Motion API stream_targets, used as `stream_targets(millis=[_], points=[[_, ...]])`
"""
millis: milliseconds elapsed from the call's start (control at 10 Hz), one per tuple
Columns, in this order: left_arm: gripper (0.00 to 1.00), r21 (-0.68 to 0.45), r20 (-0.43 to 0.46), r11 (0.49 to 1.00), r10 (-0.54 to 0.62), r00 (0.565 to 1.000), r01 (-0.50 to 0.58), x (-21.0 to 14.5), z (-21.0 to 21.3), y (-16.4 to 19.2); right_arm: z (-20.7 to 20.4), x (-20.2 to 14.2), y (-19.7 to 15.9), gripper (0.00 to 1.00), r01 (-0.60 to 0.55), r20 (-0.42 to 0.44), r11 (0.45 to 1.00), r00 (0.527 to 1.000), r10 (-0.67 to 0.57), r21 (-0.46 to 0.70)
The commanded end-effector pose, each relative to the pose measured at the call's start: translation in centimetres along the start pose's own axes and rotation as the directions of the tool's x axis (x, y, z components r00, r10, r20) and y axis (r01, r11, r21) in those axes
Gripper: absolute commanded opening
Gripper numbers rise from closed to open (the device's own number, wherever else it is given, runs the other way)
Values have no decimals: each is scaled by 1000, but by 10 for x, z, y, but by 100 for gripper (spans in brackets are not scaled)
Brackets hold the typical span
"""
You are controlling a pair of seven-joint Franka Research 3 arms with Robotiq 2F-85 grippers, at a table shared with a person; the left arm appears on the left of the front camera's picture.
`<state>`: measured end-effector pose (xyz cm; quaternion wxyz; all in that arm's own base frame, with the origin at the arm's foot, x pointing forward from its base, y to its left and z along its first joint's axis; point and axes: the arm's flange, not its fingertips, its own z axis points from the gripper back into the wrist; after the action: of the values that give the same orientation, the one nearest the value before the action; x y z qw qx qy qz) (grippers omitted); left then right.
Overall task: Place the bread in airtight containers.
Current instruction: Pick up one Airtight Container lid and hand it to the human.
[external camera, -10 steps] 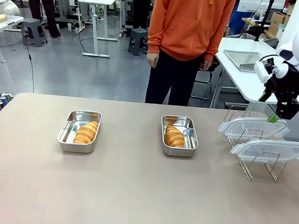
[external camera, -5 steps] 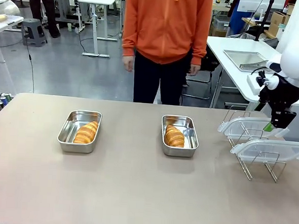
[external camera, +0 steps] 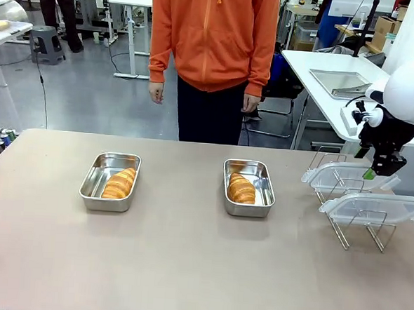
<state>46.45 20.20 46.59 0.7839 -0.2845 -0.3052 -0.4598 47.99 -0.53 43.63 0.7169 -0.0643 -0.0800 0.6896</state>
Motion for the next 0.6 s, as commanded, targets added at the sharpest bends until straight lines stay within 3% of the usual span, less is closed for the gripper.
stream_targets(millis=[0,500], points=[[100,6,-14,1000,13,1000,-13,3,1,-2,-2,5,4,0,17,-41,1000,999,-17,-6],[100,6,-14,1000,13,1000,-13,3,1,-2,4,6,-1,0,6,-68,1000,998,-4,26]])
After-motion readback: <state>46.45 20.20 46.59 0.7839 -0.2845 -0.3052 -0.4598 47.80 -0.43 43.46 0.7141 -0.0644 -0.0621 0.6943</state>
